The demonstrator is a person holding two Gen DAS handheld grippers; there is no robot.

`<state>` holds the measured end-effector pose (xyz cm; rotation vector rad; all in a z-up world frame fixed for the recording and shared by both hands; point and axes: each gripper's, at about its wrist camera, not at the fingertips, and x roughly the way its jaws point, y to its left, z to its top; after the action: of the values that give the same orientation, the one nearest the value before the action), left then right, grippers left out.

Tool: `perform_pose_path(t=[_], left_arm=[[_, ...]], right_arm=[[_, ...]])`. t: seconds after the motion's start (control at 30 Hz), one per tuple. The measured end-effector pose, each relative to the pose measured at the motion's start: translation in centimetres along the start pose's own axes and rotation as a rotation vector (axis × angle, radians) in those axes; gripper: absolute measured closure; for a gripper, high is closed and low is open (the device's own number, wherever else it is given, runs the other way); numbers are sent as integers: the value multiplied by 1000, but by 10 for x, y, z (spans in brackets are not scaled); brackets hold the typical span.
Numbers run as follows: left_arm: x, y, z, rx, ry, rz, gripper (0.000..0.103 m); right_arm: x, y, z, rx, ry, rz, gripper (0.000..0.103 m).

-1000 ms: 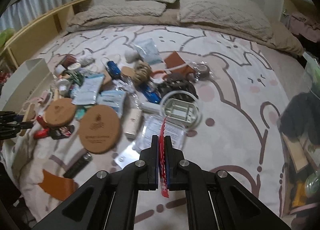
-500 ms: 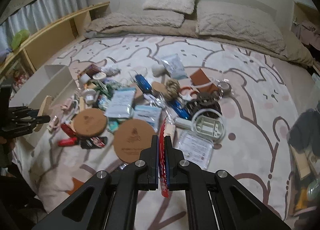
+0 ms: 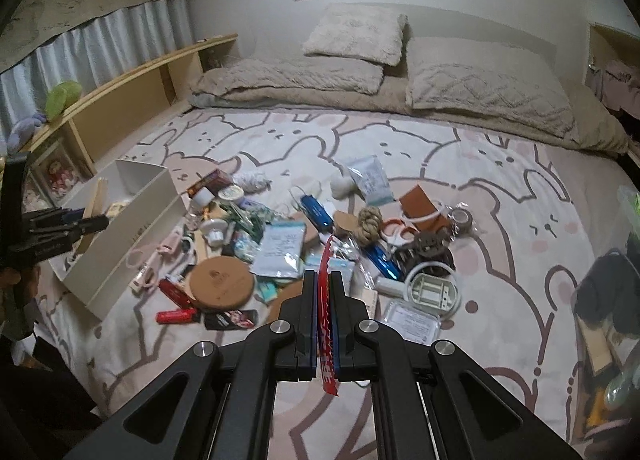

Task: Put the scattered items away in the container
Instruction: 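Carry the leaf piece and red packet in both grippers over the white shoe box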

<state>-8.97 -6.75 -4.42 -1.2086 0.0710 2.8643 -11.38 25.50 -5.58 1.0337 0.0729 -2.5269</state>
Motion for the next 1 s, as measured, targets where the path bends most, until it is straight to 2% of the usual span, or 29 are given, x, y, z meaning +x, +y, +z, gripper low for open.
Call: perform_pose_path(t=[0.37, 0.63, 0.73, 0.87, 1.0], left_arm=[[-34, 9, 24, 23, -88, 69, 68], [-60, 33, 46, -18, -193, 97, 68], [-70, 51, 50, -56, -207, 87, 68], [-80, 66, 54, -49, -240, 155, 68], [-88, 85, 53, -61, -252, 185, 68]], right_arm=[[-21, 24, 25, -3, -86, 54, 98], [-22, 39, 40, 9, -112, 80, 98], [-25, 45, 49, 10, -133, 84, 98], [-28, 60, 64, 2, -163, 99, 98], [-31, 82, 77, -19, -191, 120, 98]])
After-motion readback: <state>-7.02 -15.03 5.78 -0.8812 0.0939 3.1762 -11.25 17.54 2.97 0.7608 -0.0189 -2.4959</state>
